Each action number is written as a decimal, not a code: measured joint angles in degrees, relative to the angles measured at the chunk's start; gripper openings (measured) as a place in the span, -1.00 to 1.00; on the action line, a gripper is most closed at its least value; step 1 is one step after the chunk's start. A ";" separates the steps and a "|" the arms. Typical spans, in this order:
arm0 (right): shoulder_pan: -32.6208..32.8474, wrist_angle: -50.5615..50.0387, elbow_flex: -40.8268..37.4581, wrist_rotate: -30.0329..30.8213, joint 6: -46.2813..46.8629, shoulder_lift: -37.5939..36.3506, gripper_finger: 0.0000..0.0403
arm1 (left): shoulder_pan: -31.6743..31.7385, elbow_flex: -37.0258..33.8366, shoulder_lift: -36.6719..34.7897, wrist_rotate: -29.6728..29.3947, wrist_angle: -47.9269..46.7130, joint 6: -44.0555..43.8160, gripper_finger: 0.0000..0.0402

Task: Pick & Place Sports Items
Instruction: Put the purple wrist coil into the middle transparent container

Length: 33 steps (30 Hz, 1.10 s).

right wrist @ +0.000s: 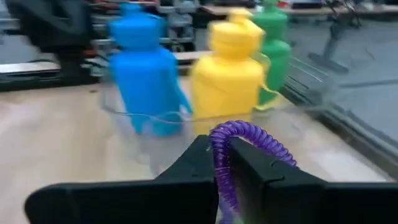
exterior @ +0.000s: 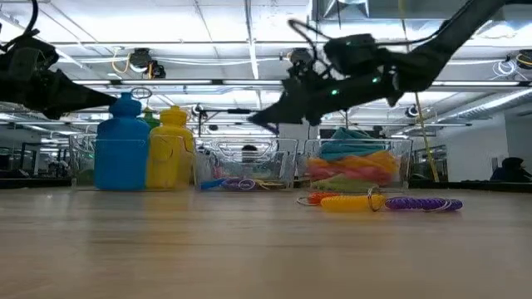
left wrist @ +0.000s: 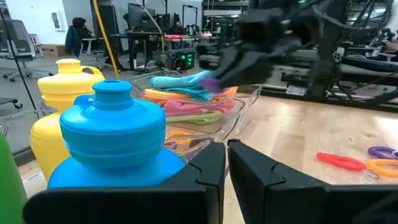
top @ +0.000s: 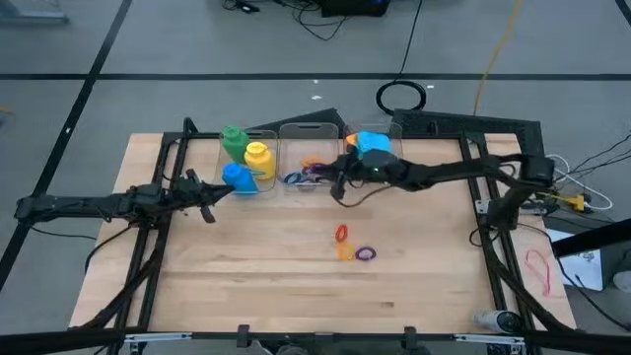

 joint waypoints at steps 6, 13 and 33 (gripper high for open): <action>-2.06 0.13 1.11 -1.03 3.29 4.54 -0.90 | 0.00 0.00 0.00 0.00 0.00 0.00 -0.89; -1.91 -0.33 1.13 -2.88 3.27 4.08 -0.26 | 0.00 0.00 0.01 0.00 0.00 -0.02 -0.89; 18.70 -33.32 1.11 -2.94 -1.73 -14.12 0.28 | 0.00 0.00 -0.01 0.04 -0.02 -0.01 -0.89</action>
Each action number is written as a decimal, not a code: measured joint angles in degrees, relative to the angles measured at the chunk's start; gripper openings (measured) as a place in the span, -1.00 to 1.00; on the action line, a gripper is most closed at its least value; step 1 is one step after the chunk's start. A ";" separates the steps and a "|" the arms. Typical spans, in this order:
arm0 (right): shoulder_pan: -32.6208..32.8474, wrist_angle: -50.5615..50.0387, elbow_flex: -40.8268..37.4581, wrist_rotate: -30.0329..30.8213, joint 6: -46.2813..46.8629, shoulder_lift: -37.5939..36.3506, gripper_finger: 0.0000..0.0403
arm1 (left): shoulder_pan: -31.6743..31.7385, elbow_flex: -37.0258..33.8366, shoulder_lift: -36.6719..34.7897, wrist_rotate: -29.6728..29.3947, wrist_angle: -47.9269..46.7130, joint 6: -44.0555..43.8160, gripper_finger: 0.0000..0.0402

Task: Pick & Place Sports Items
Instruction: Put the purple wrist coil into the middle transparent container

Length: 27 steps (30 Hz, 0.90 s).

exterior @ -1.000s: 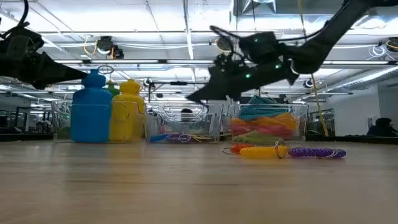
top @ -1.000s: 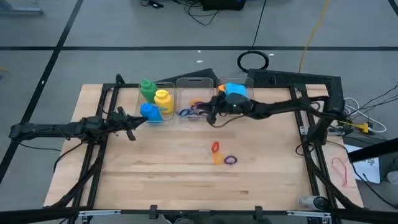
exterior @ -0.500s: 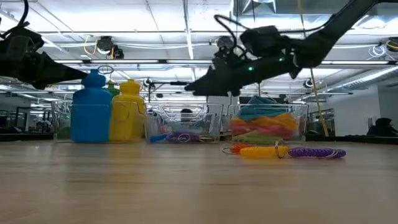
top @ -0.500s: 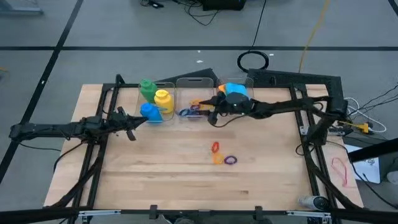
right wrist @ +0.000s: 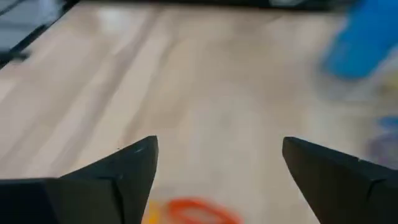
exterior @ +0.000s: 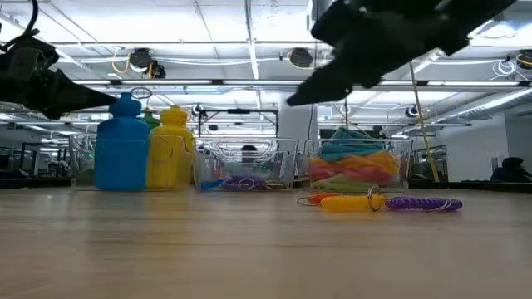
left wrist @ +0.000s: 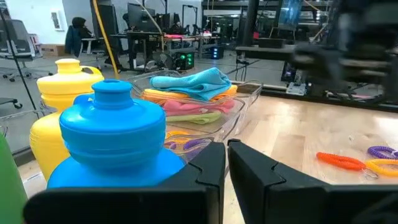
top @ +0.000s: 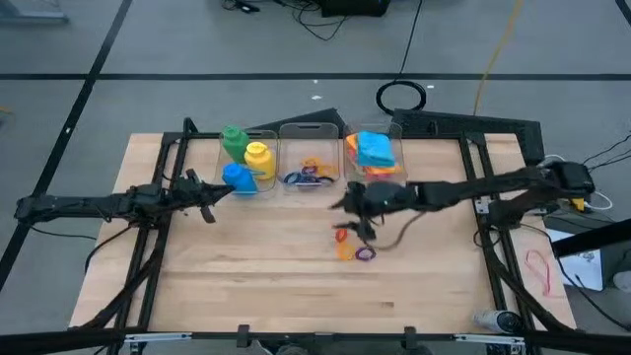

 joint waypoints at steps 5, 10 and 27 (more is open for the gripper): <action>6.84 -7.50 0.00 0.02 0.33 0.33 0.21 | 0.00 0.00 0.01 0.00 0.00 0.00 -0.89; 11.23 -10.87 -1.73 0.39 0.41 1.51 0.14 | 0.00 0.00 0.02 0.00 0.00 -0.01 -0.89; 14.50 14.81 -22.55 8.19 6.14 1.57 -0.21 | 0.00 0.00 0.00 0.01 0.00 0.00 -0.89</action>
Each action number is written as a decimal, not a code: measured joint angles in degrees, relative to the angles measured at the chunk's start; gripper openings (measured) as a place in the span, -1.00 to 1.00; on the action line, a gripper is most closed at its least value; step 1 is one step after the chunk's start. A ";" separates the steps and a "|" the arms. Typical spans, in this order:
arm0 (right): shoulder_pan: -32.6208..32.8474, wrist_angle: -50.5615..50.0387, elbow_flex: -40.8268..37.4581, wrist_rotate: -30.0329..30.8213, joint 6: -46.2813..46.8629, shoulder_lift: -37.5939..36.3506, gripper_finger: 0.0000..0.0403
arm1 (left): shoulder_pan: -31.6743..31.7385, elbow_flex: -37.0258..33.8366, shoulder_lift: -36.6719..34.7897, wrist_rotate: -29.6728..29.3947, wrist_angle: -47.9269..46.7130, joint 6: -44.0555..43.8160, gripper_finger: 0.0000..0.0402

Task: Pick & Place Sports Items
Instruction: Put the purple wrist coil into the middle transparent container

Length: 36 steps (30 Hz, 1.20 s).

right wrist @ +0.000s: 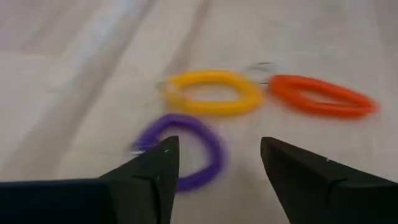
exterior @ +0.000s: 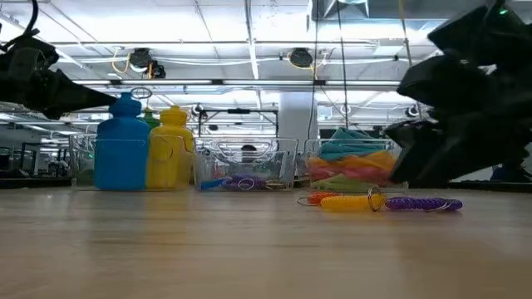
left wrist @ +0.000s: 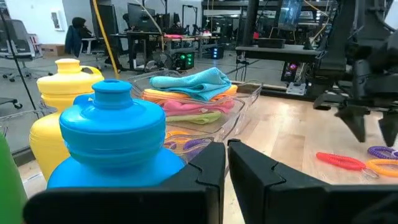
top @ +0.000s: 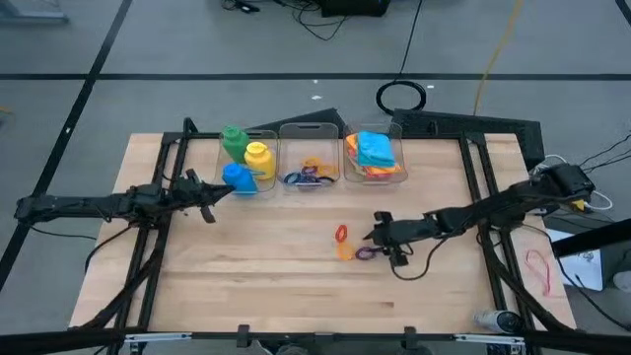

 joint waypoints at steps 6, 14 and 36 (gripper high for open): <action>1.74 0.88 -0.22 -0.39 0.67 2.40 -0.23 | 0.00 0.00 0.02 -0.01 0.00 -0.01 -0.89; -0.76 3.35 -0.22 -2.17 1.59 4.92 -0.23 | 0.00 0.00 0.00 -0.01 0.00 -0.01 -0.89; -8.21 -10.82 -0.06 3.88 0.31 4.81 -0.58 | 0.00 0.00 0.01 -0.01 0.00 0.01 -0.89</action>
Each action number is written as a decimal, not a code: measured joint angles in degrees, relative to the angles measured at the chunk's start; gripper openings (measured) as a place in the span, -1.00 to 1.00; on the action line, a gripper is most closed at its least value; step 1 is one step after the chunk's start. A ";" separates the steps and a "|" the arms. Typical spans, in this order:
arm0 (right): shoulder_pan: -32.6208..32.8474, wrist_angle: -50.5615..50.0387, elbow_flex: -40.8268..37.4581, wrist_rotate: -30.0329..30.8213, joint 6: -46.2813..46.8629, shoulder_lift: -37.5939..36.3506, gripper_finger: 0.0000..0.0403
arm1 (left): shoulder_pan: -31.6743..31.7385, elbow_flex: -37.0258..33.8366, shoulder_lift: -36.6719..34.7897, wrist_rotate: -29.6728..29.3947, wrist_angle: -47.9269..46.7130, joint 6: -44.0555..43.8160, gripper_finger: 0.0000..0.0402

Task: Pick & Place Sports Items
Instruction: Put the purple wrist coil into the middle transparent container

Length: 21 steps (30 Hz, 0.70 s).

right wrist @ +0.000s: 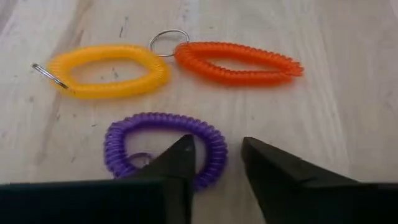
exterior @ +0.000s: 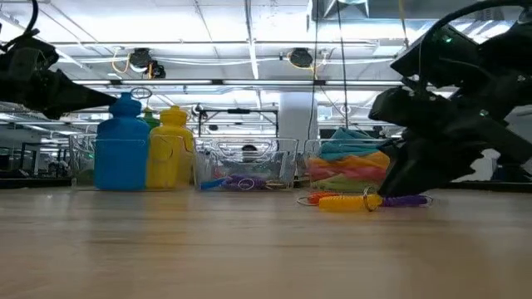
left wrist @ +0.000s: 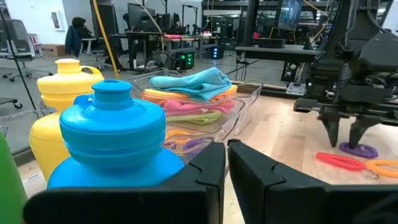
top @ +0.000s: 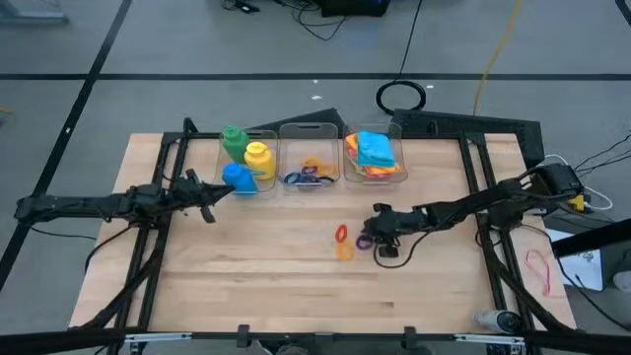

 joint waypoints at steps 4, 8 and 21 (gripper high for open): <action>0.00 -0.33 -0.04 -0.02 -1.46 0.02 -0.86 | 0.00 0.00 -0.01 0.00 0.00 -0.02 -0.89; 0.00 -0.40 -0.06 0.21 -4.12 0.04 -0.98 | 0.00 0.00 0.00 0.00 0.00 -0.02 -0.89; -0.17 -0.82 2.44 1.29 -6.91 -5.93 -0.99 | 0.00 0.00 0.00 0.00 0.00 -0.01 -0.89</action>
